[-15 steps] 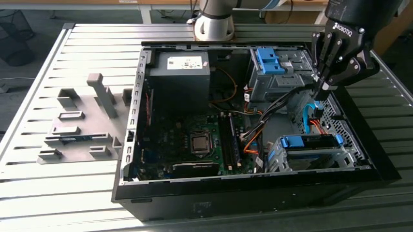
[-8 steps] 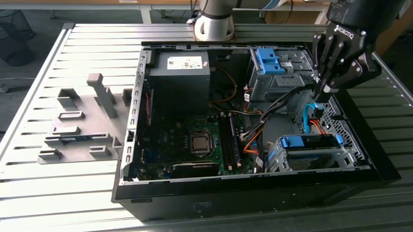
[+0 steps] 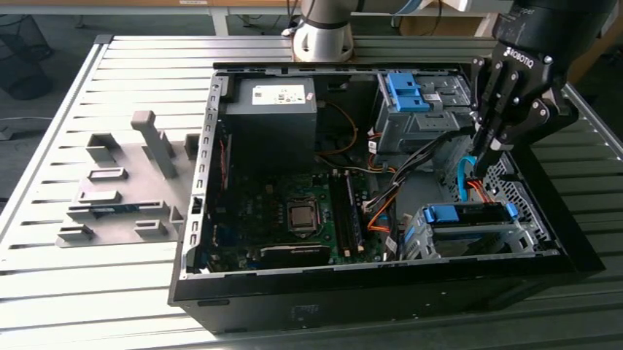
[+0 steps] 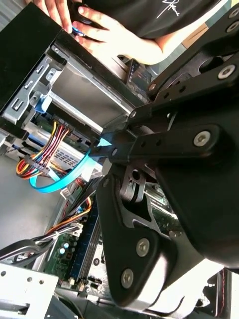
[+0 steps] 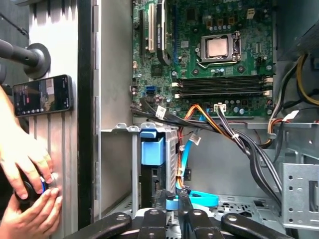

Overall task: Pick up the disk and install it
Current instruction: 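Insert the second disk wire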

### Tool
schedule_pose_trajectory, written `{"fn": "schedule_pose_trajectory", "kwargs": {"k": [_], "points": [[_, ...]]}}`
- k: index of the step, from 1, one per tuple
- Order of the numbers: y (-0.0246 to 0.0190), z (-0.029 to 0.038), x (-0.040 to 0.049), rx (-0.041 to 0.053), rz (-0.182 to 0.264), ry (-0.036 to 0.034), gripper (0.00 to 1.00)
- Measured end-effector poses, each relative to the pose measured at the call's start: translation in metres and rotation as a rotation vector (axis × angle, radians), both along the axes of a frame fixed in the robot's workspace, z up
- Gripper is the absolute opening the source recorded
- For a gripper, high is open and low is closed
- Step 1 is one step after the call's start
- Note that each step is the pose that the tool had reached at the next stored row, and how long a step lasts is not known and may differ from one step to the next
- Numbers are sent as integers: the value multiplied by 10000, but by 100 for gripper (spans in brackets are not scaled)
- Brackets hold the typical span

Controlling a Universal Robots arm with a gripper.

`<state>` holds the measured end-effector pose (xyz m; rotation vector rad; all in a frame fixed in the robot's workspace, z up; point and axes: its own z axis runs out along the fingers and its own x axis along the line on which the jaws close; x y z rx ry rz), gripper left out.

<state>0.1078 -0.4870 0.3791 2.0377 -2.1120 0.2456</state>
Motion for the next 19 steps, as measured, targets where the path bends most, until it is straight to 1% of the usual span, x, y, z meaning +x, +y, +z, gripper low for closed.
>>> {"fn": "schedule_pose_trajectory", "kwargs": {"k": [1,5,11,14,19], "points": [[-1,-4,0,-10,0,0,25],[-7,-25,0,-17,0,10,25],[-7,-29,0,-34,0,10,25],[-7,-36,0,-72,1,11,25],[-7,-75,0,-78,1,10,25]]}}
